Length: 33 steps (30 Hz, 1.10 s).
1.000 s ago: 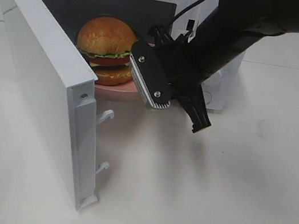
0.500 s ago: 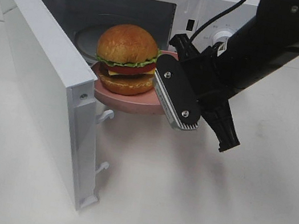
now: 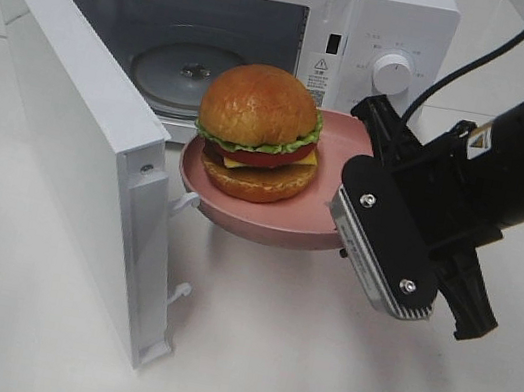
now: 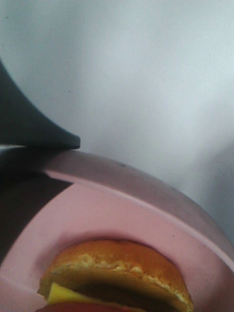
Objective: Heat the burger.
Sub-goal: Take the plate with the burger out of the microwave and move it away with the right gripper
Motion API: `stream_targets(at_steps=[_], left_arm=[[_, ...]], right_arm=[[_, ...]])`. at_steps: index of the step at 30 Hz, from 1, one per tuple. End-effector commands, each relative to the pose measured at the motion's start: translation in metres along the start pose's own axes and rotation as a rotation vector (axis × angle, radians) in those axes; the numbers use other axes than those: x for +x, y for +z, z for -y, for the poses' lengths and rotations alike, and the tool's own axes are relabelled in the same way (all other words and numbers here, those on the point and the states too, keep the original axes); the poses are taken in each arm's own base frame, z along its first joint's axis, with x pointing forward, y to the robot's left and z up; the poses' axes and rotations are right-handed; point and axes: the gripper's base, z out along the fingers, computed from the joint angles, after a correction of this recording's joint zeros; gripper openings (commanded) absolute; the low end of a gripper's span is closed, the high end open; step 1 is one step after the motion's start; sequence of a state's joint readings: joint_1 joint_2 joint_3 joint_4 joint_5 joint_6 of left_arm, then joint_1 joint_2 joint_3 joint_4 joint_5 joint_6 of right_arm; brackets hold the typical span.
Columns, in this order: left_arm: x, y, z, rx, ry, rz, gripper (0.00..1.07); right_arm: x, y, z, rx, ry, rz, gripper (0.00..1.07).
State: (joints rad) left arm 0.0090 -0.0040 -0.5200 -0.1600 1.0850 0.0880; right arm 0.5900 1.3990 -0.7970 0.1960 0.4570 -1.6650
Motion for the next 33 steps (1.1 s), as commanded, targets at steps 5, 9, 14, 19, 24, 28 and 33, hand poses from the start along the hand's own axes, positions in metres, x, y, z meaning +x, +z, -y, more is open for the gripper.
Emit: stream_targets(at_steps=[5, 9, 14, 19, 24, 28, 33], left_arm=[[0.000, 0.000, 0.000, -0.001, -0.006, 0.014, 1.00], [0.000, 0.000, 0.000, -0.001, -0.006, 0.014, 1.00], [0.000, 0.000, 0.000, -0.001, -0.006, 0.014, 1.00], [0.000, 0.000, 0.000, -0.001, -0.006, 0.014, 1.00], [0.000, 0.000, 0.000, -0.001, -0.006, 0.014, 1.00], [0.000, 0.000, 0.000, -0.001, -0.006, 0.014, 1.00], [0.000, 0.000, 0.000, -0.001, -0.006, 0.014, 1.00]], right_arm=[[0.000, -0.022, -0.013, 0.161, 0.007, -0.004, 0.00], [0.000, -0.030, -0.026, 0.184, 0.011, -0.003, 0.00], [0.001, -0.039, -0.045, 0.209, 0.033, 0.001, 0.00], [0.002, -0.046, -0.062, 0.236, 0.084, 0.008, 0.00], [0.003, -0.051, -0.081, 0.252, 0.139, 0.009, 0.00], [0.006, -0.053, -0.095, 0.258, 0.172, -0.010, 0.00], [0.010, -0.060, -0.106, 0.258, 0.229, -0.042, 0.01]])
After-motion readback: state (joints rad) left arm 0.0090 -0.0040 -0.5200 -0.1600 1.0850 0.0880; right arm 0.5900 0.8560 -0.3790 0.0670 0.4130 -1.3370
